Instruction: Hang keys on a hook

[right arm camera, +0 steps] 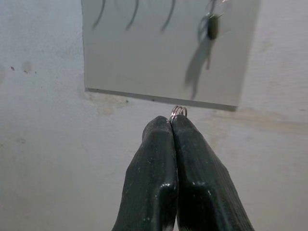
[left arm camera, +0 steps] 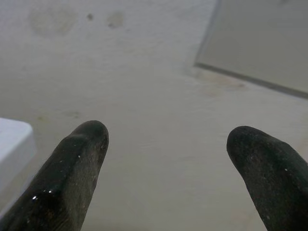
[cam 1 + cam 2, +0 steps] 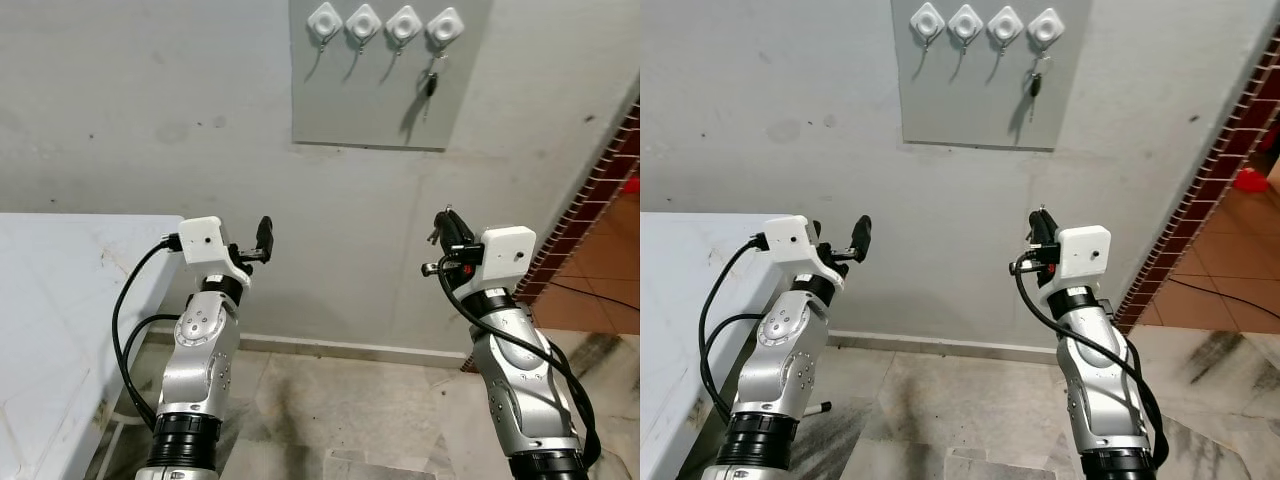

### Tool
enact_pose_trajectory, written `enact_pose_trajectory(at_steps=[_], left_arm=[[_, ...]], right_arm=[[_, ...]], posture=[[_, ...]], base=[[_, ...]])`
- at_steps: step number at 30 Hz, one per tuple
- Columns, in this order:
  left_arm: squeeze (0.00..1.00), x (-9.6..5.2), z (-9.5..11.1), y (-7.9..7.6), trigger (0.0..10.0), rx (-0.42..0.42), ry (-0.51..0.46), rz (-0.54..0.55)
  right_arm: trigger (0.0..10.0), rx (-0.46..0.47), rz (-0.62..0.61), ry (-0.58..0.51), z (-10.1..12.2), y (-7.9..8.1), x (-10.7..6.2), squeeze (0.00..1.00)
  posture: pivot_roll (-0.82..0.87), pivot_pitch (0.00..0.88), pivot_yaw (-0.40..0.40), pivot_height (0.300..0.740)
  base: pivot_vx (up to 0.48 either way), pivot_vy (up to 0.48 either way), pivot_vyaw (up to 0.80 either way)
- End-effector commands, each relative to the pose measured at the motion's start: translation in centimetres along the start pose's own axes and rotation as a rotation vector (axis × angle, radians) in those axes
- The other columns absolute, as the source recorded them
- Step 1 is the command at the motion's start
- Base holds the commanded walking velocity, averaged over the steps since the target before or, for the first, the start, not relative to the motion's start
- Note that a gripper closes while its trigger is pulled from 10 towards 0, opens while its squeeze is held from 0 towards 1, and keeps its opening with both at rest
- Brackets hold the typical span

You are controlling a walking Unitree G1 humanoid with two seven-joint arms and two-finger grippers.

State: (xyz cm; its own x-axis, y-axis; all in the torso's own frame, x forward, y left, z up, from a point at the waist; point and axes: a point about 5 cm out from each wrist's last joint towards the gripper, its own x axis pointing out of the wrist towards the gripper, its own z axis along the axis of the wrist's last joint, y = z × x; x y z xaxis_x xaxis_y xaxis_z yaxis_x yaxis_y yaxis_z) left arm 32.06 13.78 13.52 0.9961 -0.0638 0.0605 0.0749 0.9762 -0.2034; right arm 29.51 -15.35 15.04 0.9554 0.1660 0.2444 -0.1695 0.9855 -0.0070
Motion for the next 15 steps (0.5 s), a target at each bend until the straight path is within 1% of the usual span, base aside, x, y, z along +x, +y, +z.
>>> enact_pose_trajectory(at_steps=[1,13,15], left_arm=[[0.0,0.16,0.63,-0.19,10.0,0.009,-0.015,-0.017],[0.0,0.19,0.59,-0.26,10.0,0.01,-0.011,-0.023],[0.0,0.22,0.47,-0.3,10.0,0.009,0.001,-0.015]], right_arm=[[10.0,0.001,-0.002,-0.036,0.99,-0.13,0.29,0.0],[10.0,0.01,-0.007,-0.038,1.0,0.03,0.2,0.0],[10.0,0.011,-0.007,-0.036,0.98,0.1,0.17,0.0]], posture=[[-0.06,0.001,-0.017,0.74],[-0.06,0.0,-0.013,0.74],[-0.06,0.0,-0.012,0.74]], base=[[0.386,0.0,0.0],[0.385,0.0,0.0],[0.381,0.0,0.0]])
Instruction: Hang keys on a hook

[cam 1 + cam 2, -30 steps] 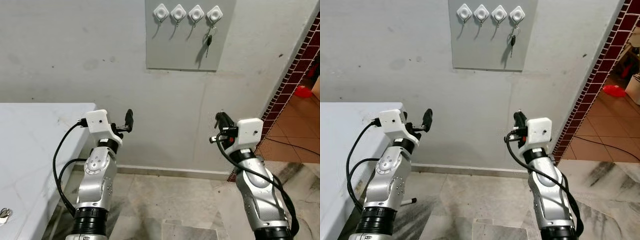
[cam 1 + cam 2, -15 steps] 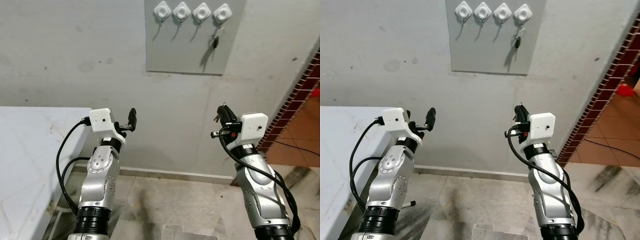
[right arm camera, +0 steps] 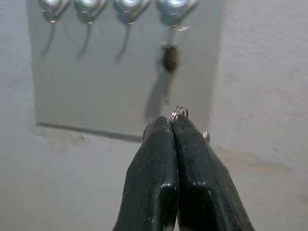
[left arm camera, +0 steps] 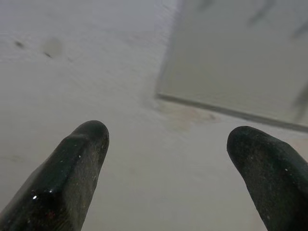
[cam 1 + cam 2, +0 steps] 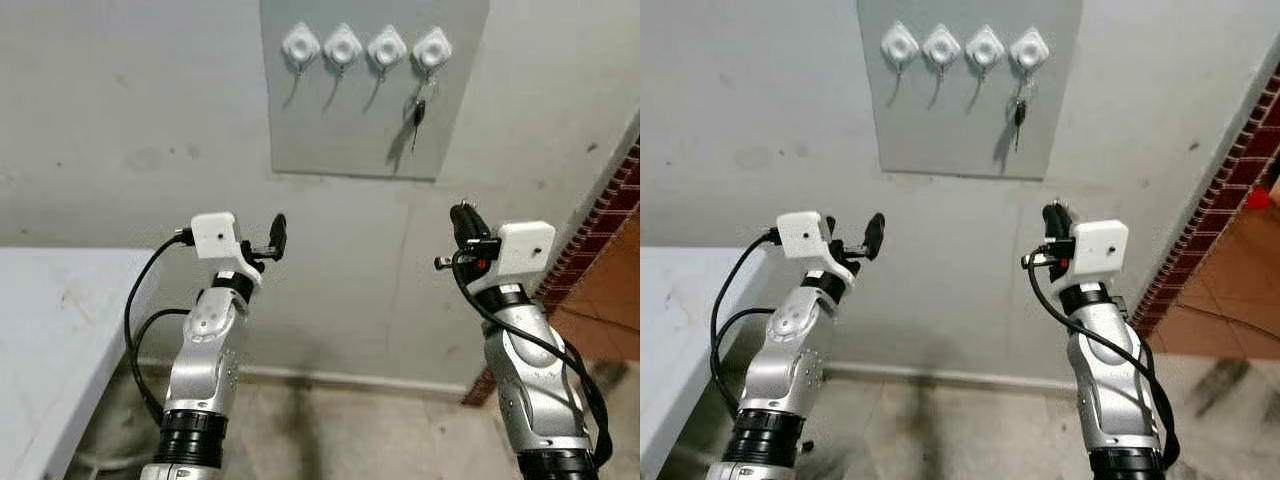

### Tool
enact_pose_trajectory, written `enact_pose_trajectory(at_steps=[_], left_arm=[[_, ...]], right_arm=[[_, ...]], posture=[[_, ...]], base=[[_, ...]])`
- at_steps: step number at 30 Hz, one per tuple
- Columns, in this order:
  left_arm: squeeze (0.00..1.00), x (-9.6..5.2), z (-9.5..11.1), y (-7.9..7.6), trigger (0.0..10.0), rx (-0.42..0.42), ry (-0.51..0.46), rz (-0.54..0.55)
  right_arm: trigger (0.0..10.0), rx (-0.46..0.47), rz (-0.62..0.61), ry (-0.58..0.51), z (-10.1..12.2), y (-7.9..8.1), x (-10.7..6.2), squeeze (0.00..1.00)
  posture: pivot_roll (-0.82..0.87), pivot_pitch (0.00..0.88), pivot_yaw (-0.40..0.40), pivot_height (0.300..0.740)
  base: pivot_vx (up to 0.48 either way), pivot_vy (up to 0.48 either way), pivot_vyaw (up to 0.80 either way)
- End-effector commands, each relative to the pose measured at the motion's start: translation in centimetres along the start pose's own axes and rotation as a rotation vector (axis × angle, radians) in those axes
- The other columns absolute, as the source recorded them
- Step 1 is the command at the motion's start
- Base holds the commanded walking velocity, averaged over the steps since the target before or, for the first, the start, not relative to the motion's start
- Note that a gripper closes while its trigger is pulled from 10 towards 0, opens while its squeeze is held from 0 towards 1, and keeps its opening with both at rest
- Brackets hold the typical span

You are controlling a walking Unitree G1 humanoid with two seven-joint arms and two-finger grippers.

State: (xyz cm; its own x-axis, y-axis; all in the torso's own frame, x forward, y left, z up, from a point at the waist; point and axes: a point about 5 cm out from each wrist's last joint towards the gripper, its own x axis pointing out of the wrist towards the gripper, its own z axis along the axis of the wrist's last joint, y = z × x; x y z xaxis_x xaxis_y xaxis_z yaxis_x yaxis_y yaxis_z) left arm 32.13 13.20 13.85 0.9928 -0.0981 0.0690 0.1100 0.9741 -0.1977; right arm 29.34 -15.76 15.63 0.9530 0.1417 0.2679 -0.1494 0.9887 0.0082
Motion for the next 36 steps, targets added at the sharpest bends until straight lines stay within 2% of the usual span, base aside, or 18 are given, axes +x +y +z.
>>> enact_pose_trajectory(at_steps=[1,9,17,22,26,28,29,34,36], left_arm=[[0.0,0.1,0.3,0.3,10.0,0.005,0.003,0.02],[0.0,0.2,0.3,0.3,10.0,0.003,0.007,0.025],[0.0,0.3,0.5,0.0,10.0,0.02,0.005,0.02],[0.0,0.6,0.9,-1.2,10.0,0.061,-0.006,-0.063],[0.0,0.8,1.3,-2.0,10.0,0.046,-0.011,-0.12],[0.0,1.0,1.6,-3.3,10.0,0.047,-0.011,-0.177],[0.0,1.0,1.6,-3.3,10.0,0.047,-0.011,-0.177],[0.0,1.2,3.0,-5.5,10.0,0.058,-0.053,-0.273],[0.0,1.3,3.2,-5.7,10.0,0.058,-0.06,-0.284]], right_arm=[[10.0,0.002,0.017,-0.011,0.3,0.5,0.3,0.0],[10.0,0.004,0.019,-0.007,0.3,0.6,0.2,0.0],[10.0,0.009,0.033,0.009,0.0,0.8,0.2,0.0],[10.0,0.021,0.089,0.02,-0.2,1.3,0.3,0.0],[10.0,0.013,0.115,0.014,-0.1,1.4,0.6,0.0],[10.0,0.014,0.149,0.009,0.1,1.5,1.2,0.0],[10.0,0.014,0.149,0.009,0.1,1.5,1.2,0.0],[10.0,0.038,0.216,-0.018,0.8,2.0,2.7,0.0],[10.0,0.045,0.231,-0.025,1.0,2.1,3.1,0.0]], posture=[[-0.06,0.0,-0.012,0.74],[-0.06,0.0,-0.014,0.74],[-0.06,0.0,-0.017,0.74],[-0.06,0.003,-0.022,0.74],[-0.06,0.011,-0.023,0.74],[-0.06,0.012,-0.027,0.74],[-0.06,0.012,-0.027,0.74],[-0.05,0.017,-0.032,0.74],[-0.05,0.017,-0.032,0.74]], base=[[0.375,0.0,0.0],[0.268,0.0,0.0],[0.0,0.0,0.0],[0.0,0.0,0.0],[0.0,0.0,0.0],[0.0,0.0,0.0],[0.0,0.0,0.0],[0.0,0.0,0.0],[0.0,0.0,0.0]])
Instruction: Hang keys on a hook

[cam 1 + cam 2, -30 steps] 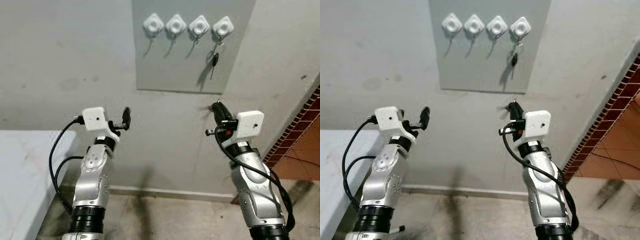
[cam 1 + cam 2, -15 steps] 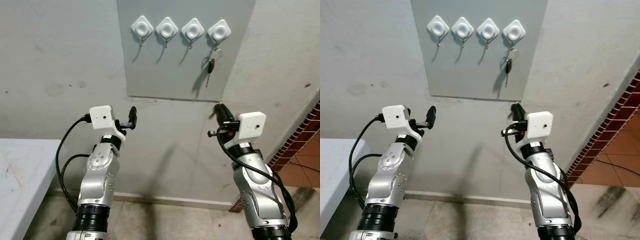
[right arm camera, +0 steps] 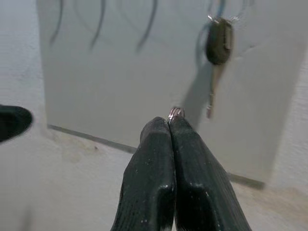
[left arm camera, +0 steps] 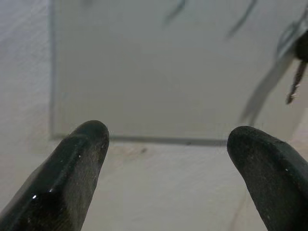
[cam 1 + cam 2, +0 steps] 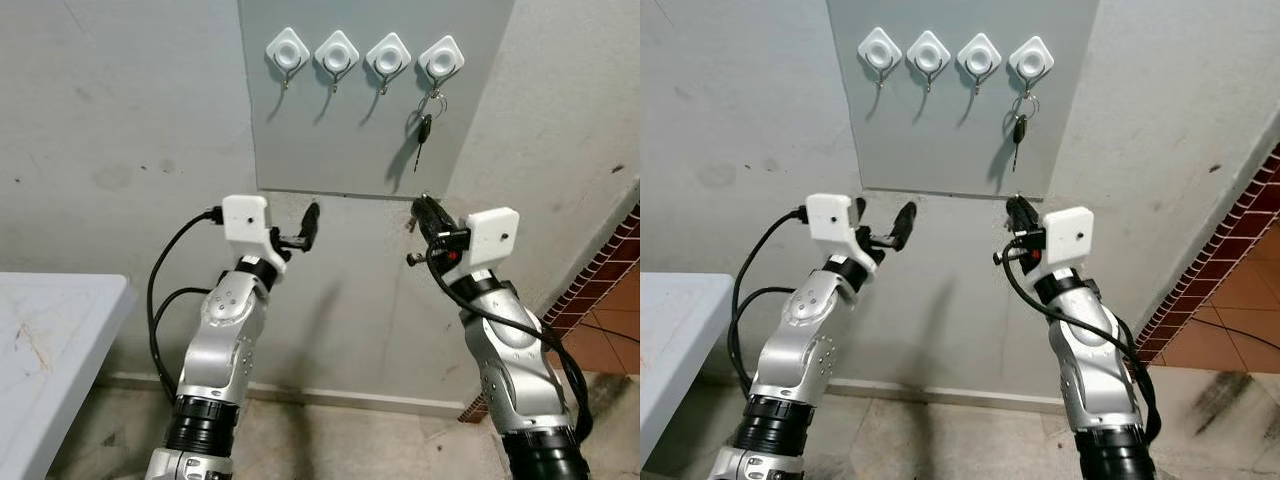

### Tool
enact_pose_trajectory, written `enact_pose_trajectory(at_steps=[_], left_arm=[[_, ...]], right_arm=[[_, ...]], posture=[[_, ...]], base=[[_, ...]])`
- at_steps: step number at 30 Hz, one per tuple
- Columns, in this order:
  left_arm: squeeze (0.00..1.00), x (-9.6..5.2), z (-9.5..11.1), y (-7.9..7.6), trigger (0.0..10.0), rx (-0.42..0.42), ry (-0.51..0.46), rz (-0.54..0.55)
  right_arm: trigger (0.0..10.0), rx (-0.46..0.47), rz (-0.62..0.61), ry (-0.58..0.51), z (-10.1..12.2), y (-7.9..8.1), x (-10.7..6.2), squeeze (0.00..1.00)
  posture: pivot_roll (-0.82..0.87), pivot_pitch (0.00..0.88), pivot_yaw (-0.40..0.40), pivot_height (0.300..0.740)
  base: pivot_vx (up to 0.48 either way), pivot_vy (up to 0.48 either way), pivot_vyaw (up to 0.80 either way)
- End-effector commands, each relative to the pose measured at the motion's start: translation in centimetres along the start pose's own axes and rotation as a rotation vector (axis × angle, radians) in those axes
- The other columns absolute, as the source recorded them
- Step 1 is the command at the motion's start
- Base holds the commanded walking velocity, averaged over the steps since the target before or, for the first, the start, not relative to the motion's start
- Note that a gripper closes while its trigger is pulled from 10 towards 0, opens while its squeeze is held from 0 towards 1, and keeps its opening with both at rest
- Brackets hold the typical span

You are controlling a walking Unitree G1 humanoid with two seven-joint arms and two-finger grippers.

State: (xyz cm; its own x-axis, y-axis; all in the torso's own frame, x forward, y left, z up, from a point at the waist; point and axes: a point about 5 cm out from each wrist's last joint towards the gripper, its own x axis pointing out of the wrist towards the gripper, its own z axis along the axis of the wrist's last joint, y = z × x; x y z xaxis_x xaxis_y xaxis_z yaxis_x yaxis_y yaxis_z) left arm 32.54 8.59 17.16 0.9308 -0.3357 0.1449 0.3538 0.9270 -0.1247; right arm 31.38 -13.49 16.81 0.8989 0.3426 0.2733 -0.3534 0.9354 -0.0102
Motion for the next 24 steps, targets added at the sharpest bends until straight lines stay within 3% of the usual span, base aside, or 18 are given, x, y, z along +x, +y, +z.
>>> enact_pose_trajectory(at_steps=[1,12,24], left_arm=[[0.0,0.5,1.3,-0.8,10.0,0.014,-0.034,-0.041],[0.0,1.0,2.8,-2.3,10.0,0.036,-0.061,-0.116],[0.0,1.4,3.6,-2.6,10.0,0.064,-0.073,-0.15]], right_arm=[[10.0,0.006,0.04,-0.031,0.8,0.2,1.0,0.0],[10.0,0.04,0.14,-0.121,2.9,0.9,4.4,0.0],[10.0,0.053,0.168,-0.194,4.9,0.5,7.4,0.0]], posture=[[-0.05,0.021,-0.034,0.74],[-0.04,0.054,-0.035,0.74],[-0.03,0.061,-0.034,0.74]], base=[[0.0,0.0,0.0],[0.0,0.0,0.0],[0.0,0.0,0.0]])
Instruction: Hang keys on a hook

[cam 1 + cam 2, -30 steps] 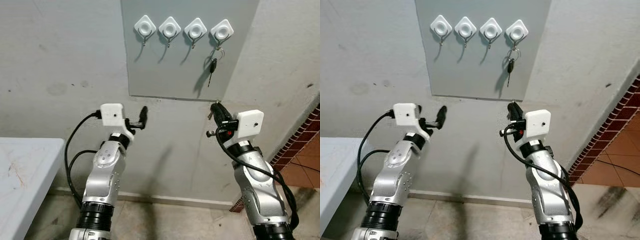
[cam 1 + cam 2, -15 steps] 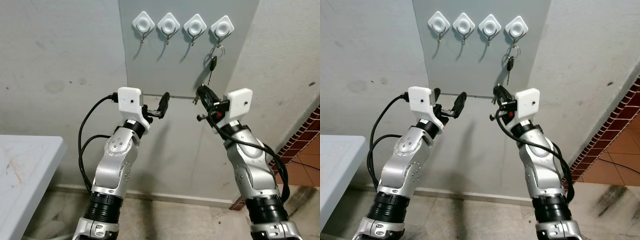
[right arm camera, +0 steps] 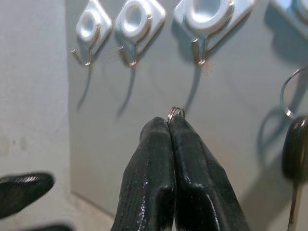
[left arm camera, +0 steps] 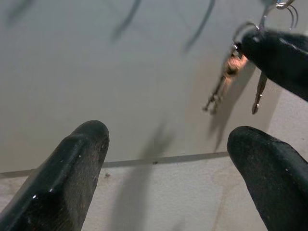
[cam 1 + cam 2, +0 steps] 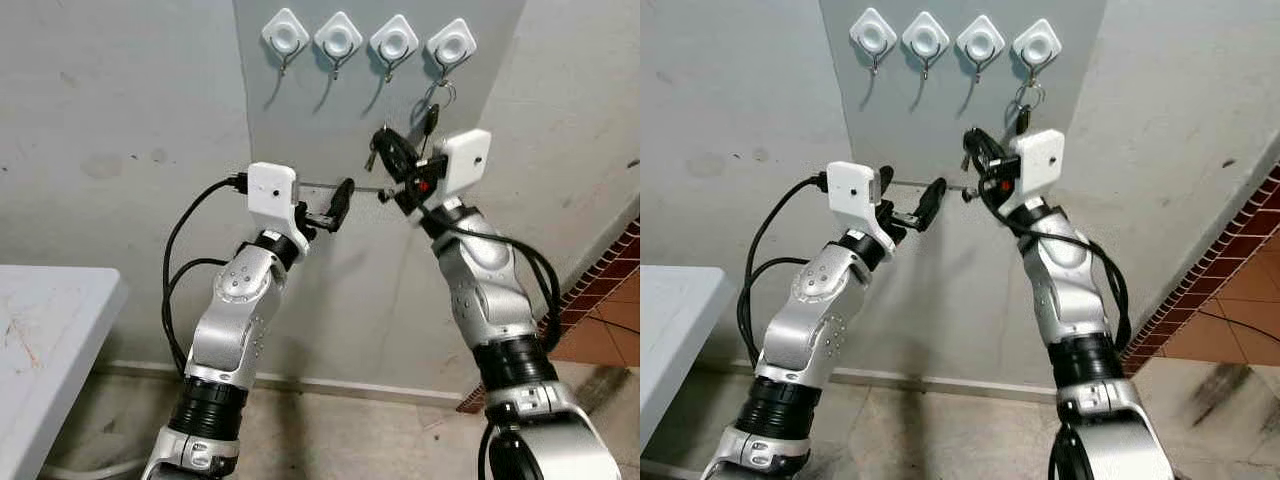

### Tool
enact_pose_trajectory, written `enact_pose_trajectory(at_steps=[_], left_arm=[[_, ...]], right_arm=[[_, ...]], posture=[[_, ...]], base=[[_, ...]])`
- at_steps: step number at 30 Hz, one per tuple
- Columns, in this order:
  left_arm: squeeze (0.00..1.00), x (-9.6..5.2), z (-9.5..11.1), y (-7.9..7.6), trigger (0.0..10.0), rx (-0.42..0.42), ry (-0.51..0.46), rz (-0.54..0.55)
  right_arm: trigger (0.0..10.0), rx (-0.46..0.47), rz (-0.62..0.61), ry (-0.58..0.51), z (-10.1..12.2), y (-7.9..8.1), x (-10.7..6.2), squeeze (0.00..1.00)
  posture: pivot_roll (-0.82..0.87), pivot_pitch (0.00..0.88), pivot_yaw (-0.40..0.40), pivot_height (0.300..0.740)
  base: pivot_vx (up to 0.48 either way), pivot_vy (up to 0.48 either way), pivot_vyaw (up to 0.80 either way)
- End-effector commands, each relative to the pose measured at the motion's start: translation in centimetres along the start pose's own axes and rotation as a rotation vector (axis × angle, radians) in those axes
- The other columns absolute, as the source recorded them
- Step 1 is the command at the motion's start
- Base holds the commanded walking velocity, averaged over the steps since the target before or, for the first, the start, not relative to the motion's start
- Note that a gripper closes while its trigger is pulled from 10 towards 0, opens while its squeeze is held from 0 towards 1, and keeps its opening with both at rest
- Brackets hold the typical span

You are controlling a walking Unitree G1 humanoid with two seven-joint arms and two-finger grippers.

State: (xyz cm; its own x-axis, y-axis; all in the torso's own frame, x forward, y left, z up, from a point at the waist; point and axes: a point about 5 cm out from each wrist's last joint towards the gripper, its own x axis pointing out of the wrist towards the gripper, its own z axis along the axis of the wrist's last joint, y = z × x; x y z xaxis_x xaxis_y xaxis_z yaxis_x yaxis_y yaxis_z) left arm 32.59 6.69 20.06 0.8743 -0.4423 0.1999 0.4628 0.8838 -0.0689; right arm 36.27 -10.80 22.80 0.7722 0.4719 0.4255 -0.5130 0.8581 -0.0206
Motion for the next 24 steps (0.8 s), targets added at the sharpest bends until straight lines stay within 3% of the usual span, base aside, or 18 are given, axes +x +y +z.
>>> enact_pose_trajectory(at_steps=[1,10,24], left_arm=[[0.0,0.5,1.2,-0.4,10.0,0.033,-0.03,-0.026],[0.0,0.7,1.7,-0.4,10.0,0.042,-0.041,-0.035],[0.0,0.7,1.6,-0.6,10.0,0.044,-0.037,-0.046]], right_arm=[[10.0,-0.003,0.005,-0.034,0.8,-0.3,0.8,0.0],[10.0,0.02,0.053,-0.083,1.8,0.1,2.4,0.0],[10.0,0.05,0.052,-0.169,3.2,-0.1,3.2,0.0]], posture=[[-0.03,0.061,-0.034,0.74],[-0.02,0.061,-0.034,0.74],[-0.02,0.067,-0.034,0.74]], base=[[0.0,0.0,0.0],[0.0,0.0,0.0],[0.0,0.0,0.0]])
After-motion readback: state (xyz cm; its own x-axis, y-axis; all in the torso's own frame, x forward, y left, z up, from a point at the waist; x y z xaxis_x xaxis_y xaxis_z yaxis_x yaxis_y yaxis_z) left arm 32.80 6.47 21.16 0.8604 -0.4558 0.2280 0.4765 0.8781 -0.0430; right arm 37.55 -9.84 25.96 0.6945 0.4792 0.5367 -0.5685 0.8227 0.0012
